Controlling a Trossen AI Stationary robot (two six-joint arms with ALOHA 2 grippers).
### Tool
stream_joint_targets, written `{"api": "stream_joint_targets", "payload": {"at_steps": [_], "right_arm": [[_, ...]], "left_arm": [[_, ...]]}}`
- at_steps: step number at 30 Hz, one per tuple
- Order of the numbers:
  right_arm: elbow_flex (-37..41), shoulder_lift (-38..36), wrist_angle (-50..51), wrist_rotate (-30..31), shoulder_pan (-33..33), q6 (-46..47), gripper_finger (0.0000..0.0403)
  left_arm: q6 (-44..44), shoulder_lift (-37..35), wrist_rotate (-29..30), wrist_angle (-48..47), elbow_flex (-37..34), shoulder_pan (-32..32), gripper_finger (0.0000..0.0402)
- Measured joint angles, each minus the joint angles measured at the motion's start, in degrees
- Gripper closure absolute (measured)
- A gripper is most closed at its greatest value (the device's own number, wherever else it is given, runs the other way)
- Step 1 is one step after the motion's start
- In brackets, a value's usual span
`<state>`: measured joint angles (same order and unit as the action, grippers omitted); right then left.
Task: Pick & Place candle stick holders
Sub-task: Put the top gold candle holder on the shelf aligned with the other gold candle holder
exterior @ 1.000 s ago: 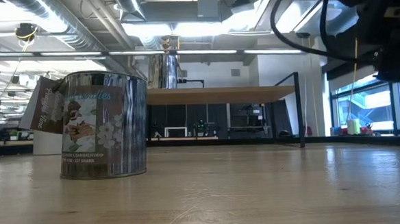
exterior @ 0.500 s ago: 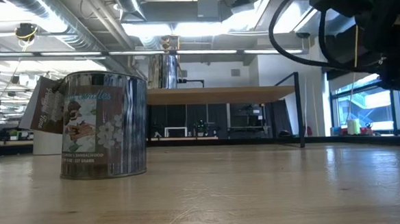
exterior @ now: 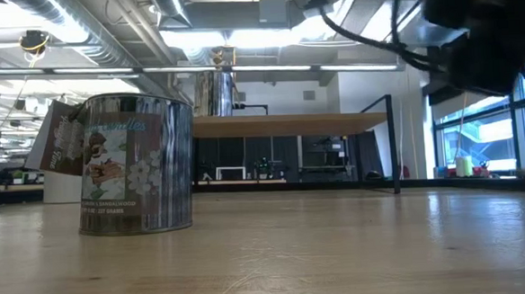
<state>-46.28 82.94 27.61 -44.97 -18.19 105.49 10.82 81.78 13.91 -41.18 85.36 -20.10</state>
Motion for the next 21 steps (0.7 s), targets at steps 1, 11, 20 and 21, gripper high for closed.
{"api": "stream_joint_targets", "payload": {"at_steps": [1,11,20,21], "right_arm": [[-0.8,0.0,0.1,1.2,0.7,-0.8,0.0393],[-13.3,0.0,1.6,16.7,10.4,-16.3,0.0393],[-29.4,0.0,1.9,31.7,15.9,-35.6,0.0393],[-31.3,0.0,1.9,33.5,16.2,-37.9,0.0393]], "left_arm": [[0.2,-0.3,0.4,-0.1,0.0,0.0,0.0400],[7.2,-10.3,9.4,0.7,0.0,4.2,0.0399],[12.7,-20.8,13.5,0.7,0.1,5.2,0.0400],[12.9,-21.5,13.5,0.7,0.1,5.1,0.0400]]}}
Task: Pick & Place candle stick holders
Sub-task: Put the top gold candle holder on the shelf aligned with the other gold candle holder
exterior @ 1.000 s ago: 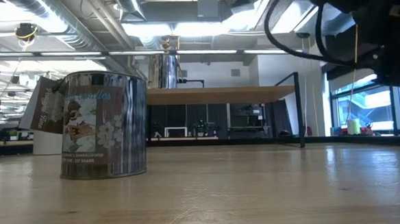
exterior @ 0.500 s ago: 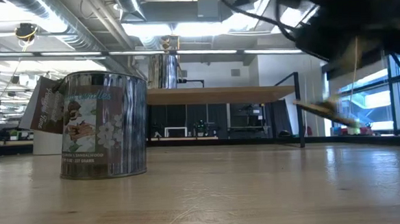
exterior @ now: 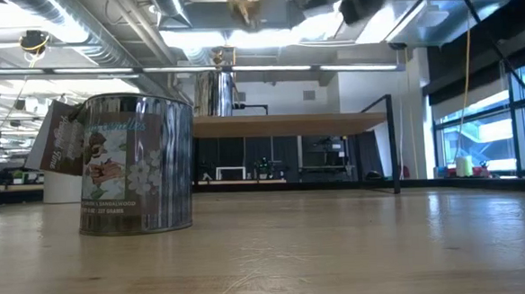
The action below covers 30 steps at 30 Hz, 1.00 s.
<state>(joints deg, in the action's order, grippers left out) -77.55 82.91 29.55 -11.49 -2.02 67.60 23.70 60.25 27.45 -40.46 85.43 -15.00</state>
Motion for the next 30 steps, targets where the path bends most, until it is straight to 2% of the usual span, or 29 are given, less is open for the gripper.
{"api": "stream_joint_targets", "payload": {"at_steps": [3,8,11,16,19,22,25,30], "right_arm": [[-6.2,0.0,-0.1,4.7,0.5,-8.0,0.0393],[-16.6,0.0,-1.9,14.9,-0.5,-26.6,0.0393],[-21.2,0.0,-7.5,18.8,-1.8,-39.1,0.0393],[-25.5,0.0,-19.1,21.8,-4.9,-57.4,0.0393],[-26.3,0.0,-24.4,21.0,-7.3,-67.5,0.0393],[-27.4,0.0,-24.1,14.2,-9.2,-73.4,0.0393],[-30.2,0.0,-16.8,11.1,-10.6,-74.3,0.0393],[-38.0,1.0,-2.4,13.1,-13.6,-75.7,0.0393]], "left_arm": [[1.1,-1.7,0.0,0.0,0.0,-0.4,0.0399],[1.2,-2.5,0.1,0.1,0.0,-1.6,0.0400],[1.3,-2.1,0.2,0.1,0.0,-2.3,0.0399],[2.0,-0.9,0.5,0.1,0.0,-3.0,0.0399],[2.7,-0.7,0.5,0.0,0.0,-3.0,0.0399],[2.9,-0.7,0.6,0.0,0.0,-3.0,0.0400],[3.5,-1.2,0.5,-0.6,0.0,-3.0,0.0399],[4.3,-1.4,0.6,-2.3,0.0,-3.0,0.0399]]}}
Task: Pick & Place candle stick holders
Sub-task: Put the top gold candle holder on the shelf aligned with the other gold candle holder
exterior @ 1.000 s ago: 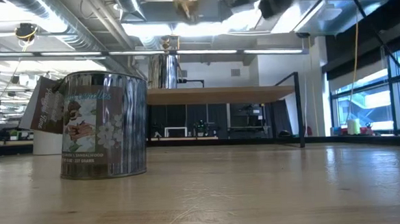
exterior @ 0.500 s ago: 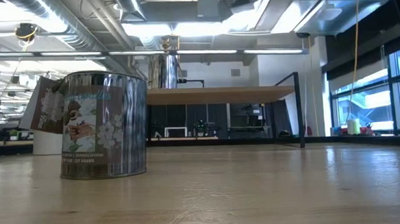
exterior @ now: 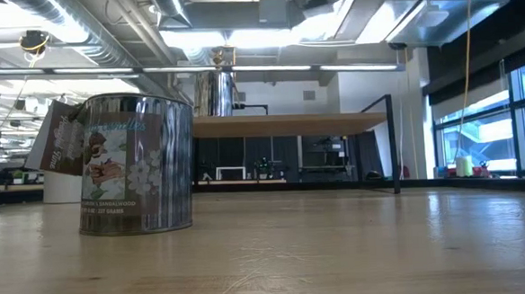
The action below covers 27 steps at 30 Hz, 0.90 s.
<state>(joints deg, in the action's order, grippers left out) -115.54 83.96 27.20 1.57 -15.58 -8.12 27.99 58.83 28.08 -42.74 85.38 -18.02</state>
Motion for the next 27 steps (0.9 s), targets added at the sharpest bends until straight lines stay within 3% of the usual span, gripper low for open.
{"api": "stream_joint_targets", "payload": {"at_steps": [4,8,20,27], "right_arm": [[-8.8,3.1,10.1,1.7,-2.6,-1.3,0.0393],[-19.3,8.0,23.9,5.6,-3.4,3.0,0.0393],[-17.8,16.7,49.6,2.6,-1.3,22.7,0.0393],[-17.8,23.9,54.8,-0.8,-0.8,27.9,0.0393]], "left_arm": [[0.3,0.0,0.0,-0.6,0.0,0.0,0.0400],[1.1,0.0,0.0,-2.4,0.0,0.0,0.0399],[2.5,-0.1,-2.6,-8.8,0.0,0.6,0.0399],[-8.8,2.1,-10.7,-8.4,0.0,3.7,0.0399]]}}
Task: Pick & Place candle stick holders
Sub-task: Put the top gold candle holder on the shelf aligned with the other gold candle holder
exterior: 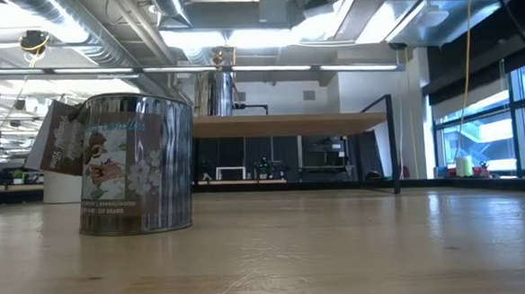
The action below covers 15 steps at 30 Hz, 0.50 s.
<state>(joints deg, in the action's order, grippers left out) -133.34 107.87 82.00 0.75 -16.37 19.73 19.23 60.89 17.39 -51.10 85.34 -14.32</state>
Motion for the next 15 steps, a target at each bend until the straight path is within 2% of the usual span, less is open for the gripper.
{"api": "stream_joint_targets", "payload": {"at_steps": [5,9,15], "right_arm": [[0.0,4.3,2.2,-2.3,1.8,2.9,0.0393],[0.0,6.4,3.0,-0.8,2.6,4.9,0.0393],[0.0,6.6,4.6,2.1,3.1,9.6,0.0393]], "left_arm": [[-6.6,5.0,-4.6,0.1,0.0,1.9,0.0398],[-9.2,10.2,-7.5,-0.1,0.0,2.5,0.0388],[-11.8,16.7,-8.6,3.0,0.0,2.5,0.0339]]}}
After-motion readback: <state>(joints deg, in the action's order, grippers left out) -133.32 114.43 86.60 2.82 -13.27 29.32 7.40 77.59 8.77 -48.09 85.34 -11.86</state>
